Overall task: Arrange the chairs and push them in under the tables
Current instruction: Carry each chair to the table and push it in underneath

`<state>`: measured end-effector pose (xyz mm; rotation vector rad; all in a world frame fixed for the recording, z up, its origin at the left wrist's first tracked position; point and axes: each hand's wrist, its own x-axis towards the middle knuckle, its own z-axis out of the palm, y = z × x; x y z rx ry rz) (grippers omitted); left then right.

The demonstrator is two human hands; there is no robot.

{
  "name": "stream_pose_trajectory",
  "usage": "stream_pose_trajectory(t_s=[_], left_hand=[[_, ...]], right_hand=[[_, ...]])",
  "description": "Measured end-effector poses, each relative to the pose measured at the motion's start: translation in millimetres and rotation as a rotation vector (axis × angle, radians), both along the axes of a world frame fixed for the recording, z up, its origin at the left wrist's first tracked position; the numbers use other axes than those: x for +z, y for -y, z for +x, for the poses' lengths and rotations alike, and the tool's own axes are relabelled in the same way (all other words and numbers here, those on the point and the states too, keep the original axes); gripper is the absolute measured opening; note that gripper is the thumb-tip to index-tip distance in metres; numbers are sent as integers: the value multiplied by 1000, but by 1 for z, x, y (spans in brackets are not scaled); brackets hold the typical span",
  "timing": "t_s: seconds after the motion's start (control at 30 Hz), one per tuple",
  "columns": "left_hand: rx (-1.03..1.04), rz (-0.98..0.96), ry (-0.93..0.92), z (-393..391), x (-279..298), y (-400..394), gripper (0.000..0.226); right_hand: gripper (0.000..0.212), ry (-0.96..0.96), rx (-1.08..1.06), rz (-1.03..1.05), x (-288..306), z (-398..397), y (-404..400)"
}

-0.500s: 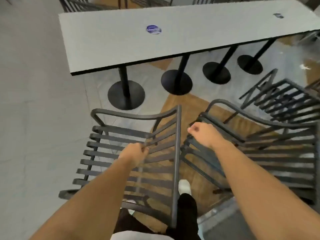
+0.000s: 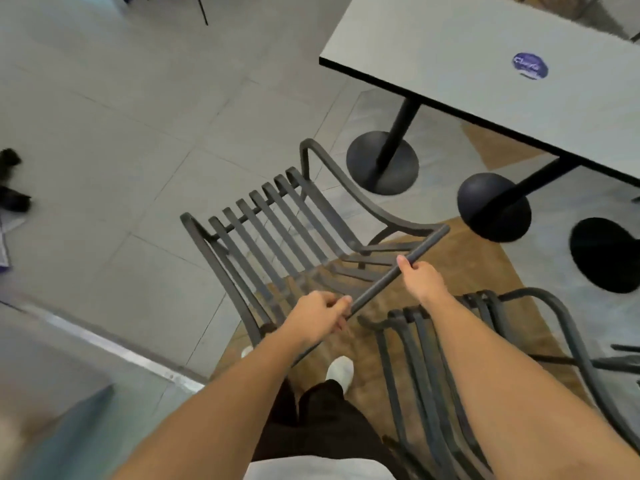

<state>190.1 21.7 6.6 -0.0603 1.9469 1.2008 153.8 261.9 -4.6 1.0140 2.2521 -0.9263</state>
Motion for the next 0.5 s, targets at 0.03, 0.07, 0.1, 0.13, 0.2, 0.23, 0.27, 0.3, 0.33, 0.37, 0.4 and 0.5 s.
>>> stream_pose_trajectory(t_s=[0.03,0.07,0.1,0.13,0.2,0.23,0.27,0.3,0.33,0.37,0.4,0.5], left_hand=[[27,49,48,10,-2,-2,36],[56,92,102,18,-4,-4,37],[88,131,165,25,-7,-7,38],[109,162,222,32,-9,-9,40],[108,181,301,46,-17,-12,44],[86,159,316,52,-22,-12,45],[66,129,322,58,-28,-12,47],[45,89,322,64,-33,-12,49],[31,43,320,69,-40,-11,51],[31,2,324,74,-44,-11,54],[57,-28,337,79,-47,-12,59],[255,2,413,94,-48,-17,72]], right_hand=[[64,13,-23,-12,-5,-2,1],[65,22,-46,-22,-7,-3,2],[67,31,-68,-40,-12,-4,3],[69,33,-88,-60,-17,-5,2],[71,40,-121,-82,-29,-7,-3],[70,39,-140,-89,-34,-9,-6],[67,29,-157,-97,-36,-10,-7],[63,16,-184,-112,-36,-12,-7],[58,3,-210,-139,-34,-13,-6],[53,4,-230,-171,-35,-14,-7],[49,5,-245,-200,-34,-15,-8],[50,1,-304,-291,-34,-21,-12]])
